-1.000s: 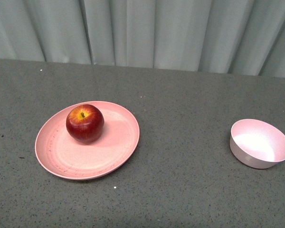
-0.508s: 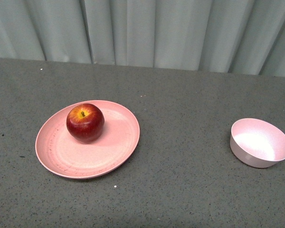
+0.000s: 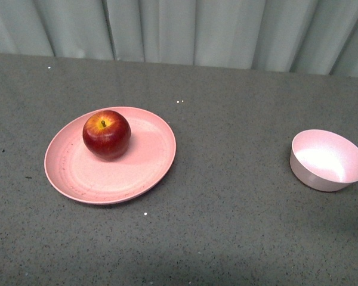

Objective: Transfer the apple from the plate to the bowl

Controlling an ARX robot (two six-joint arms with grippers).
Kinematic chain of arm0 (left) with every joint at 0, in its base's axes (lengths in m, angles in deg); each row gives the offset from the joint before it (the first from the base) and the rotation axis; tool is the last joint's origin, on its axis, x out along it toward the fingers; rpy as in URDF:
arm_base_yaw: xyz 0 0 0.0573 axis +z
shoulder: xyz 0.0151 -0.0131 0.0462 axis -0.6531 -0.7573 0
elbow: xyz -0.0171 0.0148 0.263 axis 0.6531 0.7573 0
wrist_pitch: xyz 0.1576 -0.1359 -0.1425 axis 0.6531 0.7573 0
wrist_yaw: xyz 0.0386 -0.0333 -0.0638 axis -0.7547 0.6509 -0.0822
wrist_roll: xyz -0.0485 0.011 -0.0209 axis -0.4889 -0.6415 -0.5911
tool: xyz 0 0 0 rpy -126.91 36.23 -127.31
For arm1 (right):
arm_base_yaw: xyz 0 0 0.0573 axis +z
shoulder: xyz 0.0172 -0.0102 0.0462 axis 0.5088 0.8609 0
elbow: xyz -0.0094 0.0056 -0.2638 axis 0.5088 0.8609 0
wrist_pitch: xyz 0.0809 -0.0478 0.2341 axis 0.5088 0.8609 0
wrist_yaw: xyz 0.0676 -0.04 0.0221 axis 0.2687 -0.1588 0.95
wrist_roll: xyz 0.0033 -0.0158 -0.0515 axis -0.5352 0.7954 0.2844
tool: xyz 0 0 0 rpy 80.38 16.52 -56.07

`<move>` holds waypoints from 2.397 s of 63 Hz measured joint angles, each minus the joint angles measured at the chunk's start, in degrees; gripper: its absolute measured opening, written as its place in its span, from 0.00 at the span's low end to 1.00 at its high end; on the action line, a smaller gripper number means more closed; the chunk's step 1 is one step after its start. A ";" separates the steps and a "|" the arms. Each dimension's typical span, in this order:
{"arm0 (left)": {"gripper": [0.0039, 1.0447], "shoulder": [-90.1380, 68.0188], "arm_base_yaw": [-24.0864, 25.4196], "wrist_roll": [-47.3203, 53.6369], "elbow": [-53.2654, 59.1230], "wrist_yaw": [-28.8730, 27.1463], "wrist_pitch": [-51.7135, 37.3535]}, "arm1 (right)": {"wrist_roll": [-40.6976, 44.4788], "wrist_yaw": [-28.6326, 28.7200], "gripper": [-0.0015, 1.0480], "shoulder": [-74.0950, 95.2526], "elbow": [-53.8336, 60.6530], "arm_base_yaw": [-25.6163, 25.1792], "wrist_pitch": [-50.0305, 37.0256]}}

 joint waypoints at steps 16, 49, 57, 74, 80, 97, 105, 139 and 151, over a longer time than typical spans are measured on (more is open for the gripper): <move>0.94 0.00 0.00 -0.02 0.00 0.00 0.00 | 1.51 0.92 0.91 20.79 -12.35 2.91 3.98; 0.94 0.00 0.00 0.00 0.00 0.00 0.00 | 4.00 2.32 0.91 37.55 -23.89 7.06 8.37; 0.94 0.00 0.00 0.00 0.00 0.00 0.00 | 4.81 1.79 0.91 40.39 -26.05 8.22 9.07; 0.94 0.00 0.02 0.00 0.00 0.00 0.00 | 6.27 -0.02 0.74 44.15 -29.88 9.62 10.36; 0.94 0.00 0.00 0.00 0.00 0.00 0.00 | 6.75 -0.39 0.59 44.96 -30.67 9.84 11.02; 0.94 0.00 0.00 -0.02 0.00 0.00 0.00 | 7.98 -0.35 0.20 45.05 -31.47 10.67 11.72; 0.94 0.00 0.00 -0.02 0.00 0.00 0.00 | 8.44 -0.42 0.03 44.92 -31.50 11.32 12.20; 0.94 0.00 0.00 -0.02 0.00 0.00 0.00 | 3.54 2.91 0.01 44.46 -37.75 23.61 15.30; 0.94 0.00 0.00 0.00 0.00 0.00 0.00 | 1.07 3.28 0.01 46.69 -40.46 26.99 16.00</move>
